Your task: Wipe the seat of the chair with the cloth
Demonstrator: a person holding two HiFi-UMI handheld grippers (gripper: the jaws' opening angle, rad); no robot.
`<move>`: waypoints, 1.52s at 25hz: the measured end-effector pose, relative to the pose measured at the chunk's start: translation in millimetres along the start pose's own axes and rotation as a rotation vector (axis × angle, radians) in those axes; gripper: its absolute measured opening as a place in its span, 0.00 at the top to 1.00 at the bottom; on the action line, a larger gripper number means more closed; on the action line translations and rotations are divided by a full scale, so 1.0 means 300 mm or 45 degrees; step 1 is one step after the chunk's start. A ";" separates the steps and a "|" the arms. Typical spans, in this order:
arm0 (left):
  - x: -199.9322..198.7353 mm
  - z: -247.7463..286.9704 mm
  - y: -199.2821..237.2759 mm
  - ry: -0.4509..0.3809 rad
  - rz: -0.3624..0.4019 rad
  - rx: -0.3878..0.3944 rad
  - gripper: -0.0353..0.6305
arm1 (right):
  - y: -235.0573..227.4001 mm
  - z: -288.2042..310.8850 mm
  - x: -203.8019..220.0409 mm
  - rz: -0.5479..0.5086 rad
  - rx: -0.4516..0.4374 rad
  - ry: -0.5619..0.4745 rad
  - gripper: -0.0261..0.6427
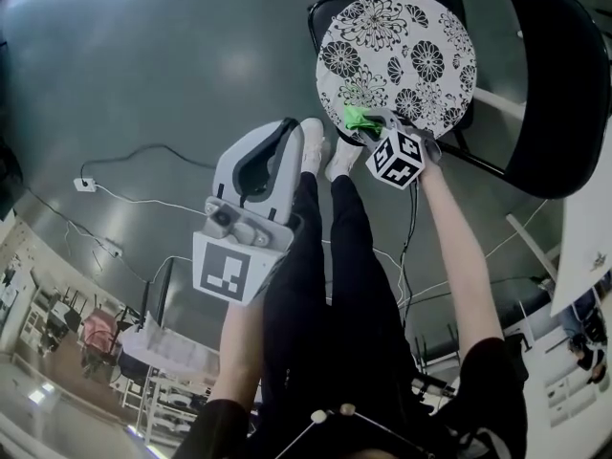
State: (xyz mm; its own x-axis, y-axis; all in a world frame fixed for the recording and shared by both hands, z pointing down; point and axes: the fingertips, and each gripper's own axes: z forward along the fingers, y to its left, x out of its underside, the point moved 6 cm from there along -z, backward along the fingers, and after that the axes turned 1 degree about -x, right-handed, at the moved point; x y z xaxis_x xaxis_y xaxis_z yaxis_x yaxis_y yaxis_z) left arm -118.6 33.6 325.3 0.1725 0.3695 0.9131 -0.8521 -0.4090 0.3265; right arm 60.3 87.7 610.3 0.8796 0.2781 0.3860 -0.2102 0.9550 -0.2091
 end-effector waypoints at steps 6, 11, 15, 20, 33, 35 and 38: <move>0.005 0.010 -0.005 0.005 -0.003 0.012 0.94 | 0.079 -0.017 0.030 0.003 -0.072 -0.025 0.83; 0.012 0.010 -0.012 0.012 -0.004 0.014 0.94 | -0.144 -0.129 0.023 0.035 0.186 -0.100 0.83; 0.018 0.015 -0.024 0.011 -0.011 0.016 0.94 | -0.390 -0.210 0.033 0.028 0.394 -0.071 0.83; 0.024 0.013 -0.016 0.026 -0.017 0.010 0.94 | -0.598 -0.237 0.010 0.027 0.459 -0.030 0.83; 0.024 0.009 0.007 0.037 -0.015 -0.014 0.94 | -0.798 -0.251 0.002 0.022 0.546 0.022 0.83; 0.026 0.013 -0.001 0.037 -0.012 -0.010 0.94 | -0.772 -0.230 0.010 0.013 0.503 0.029 0.83; 0.029 0.019 -0.009 0.039 -0.007 -0.002 0.94 | -0.711 -0.195 0.034 0.004 0.448 0.032 0.83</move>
State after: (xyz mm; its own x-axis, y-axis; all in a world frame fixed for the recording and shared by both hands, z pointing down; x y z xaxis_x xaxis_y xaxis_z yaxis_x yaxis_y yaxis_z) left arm -112.0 33.1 333.8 0.1619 0.3970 0.9034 -0.8518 -0.4059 0.3310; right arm 139.1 -119.2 606.4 0.8879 0.2829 0.3629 -0.3436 0.9322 0.1138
